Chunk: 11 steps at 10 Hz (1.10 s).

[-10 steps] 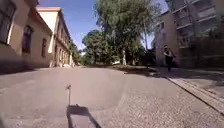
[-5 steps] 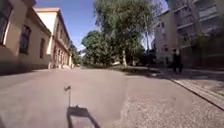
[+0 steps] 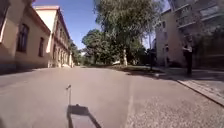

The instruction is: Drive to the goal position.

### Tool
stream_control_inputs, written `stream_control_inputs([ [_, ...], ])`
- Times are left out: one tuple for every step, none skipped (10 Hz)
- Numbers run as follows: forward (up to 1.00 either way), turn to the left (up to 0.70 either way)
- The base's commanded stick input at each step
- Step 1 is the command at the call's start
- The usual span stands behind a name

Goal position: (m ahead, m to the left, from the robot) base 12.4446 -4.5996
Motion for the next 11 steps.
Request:
stream_control_inputs([
  [0.7, 0.0],
  [0.7, 0.0],
  [0.7, 0.0],
  [0.7, 0.0],
  [0.7, 0.0],
  [0.7, 0.0],
  [0.7, 0.0],
  [0.7, 0.0],
  [0.7, 0.0],
  [0.7, 0.0],
  [0.7, 0.0],
])
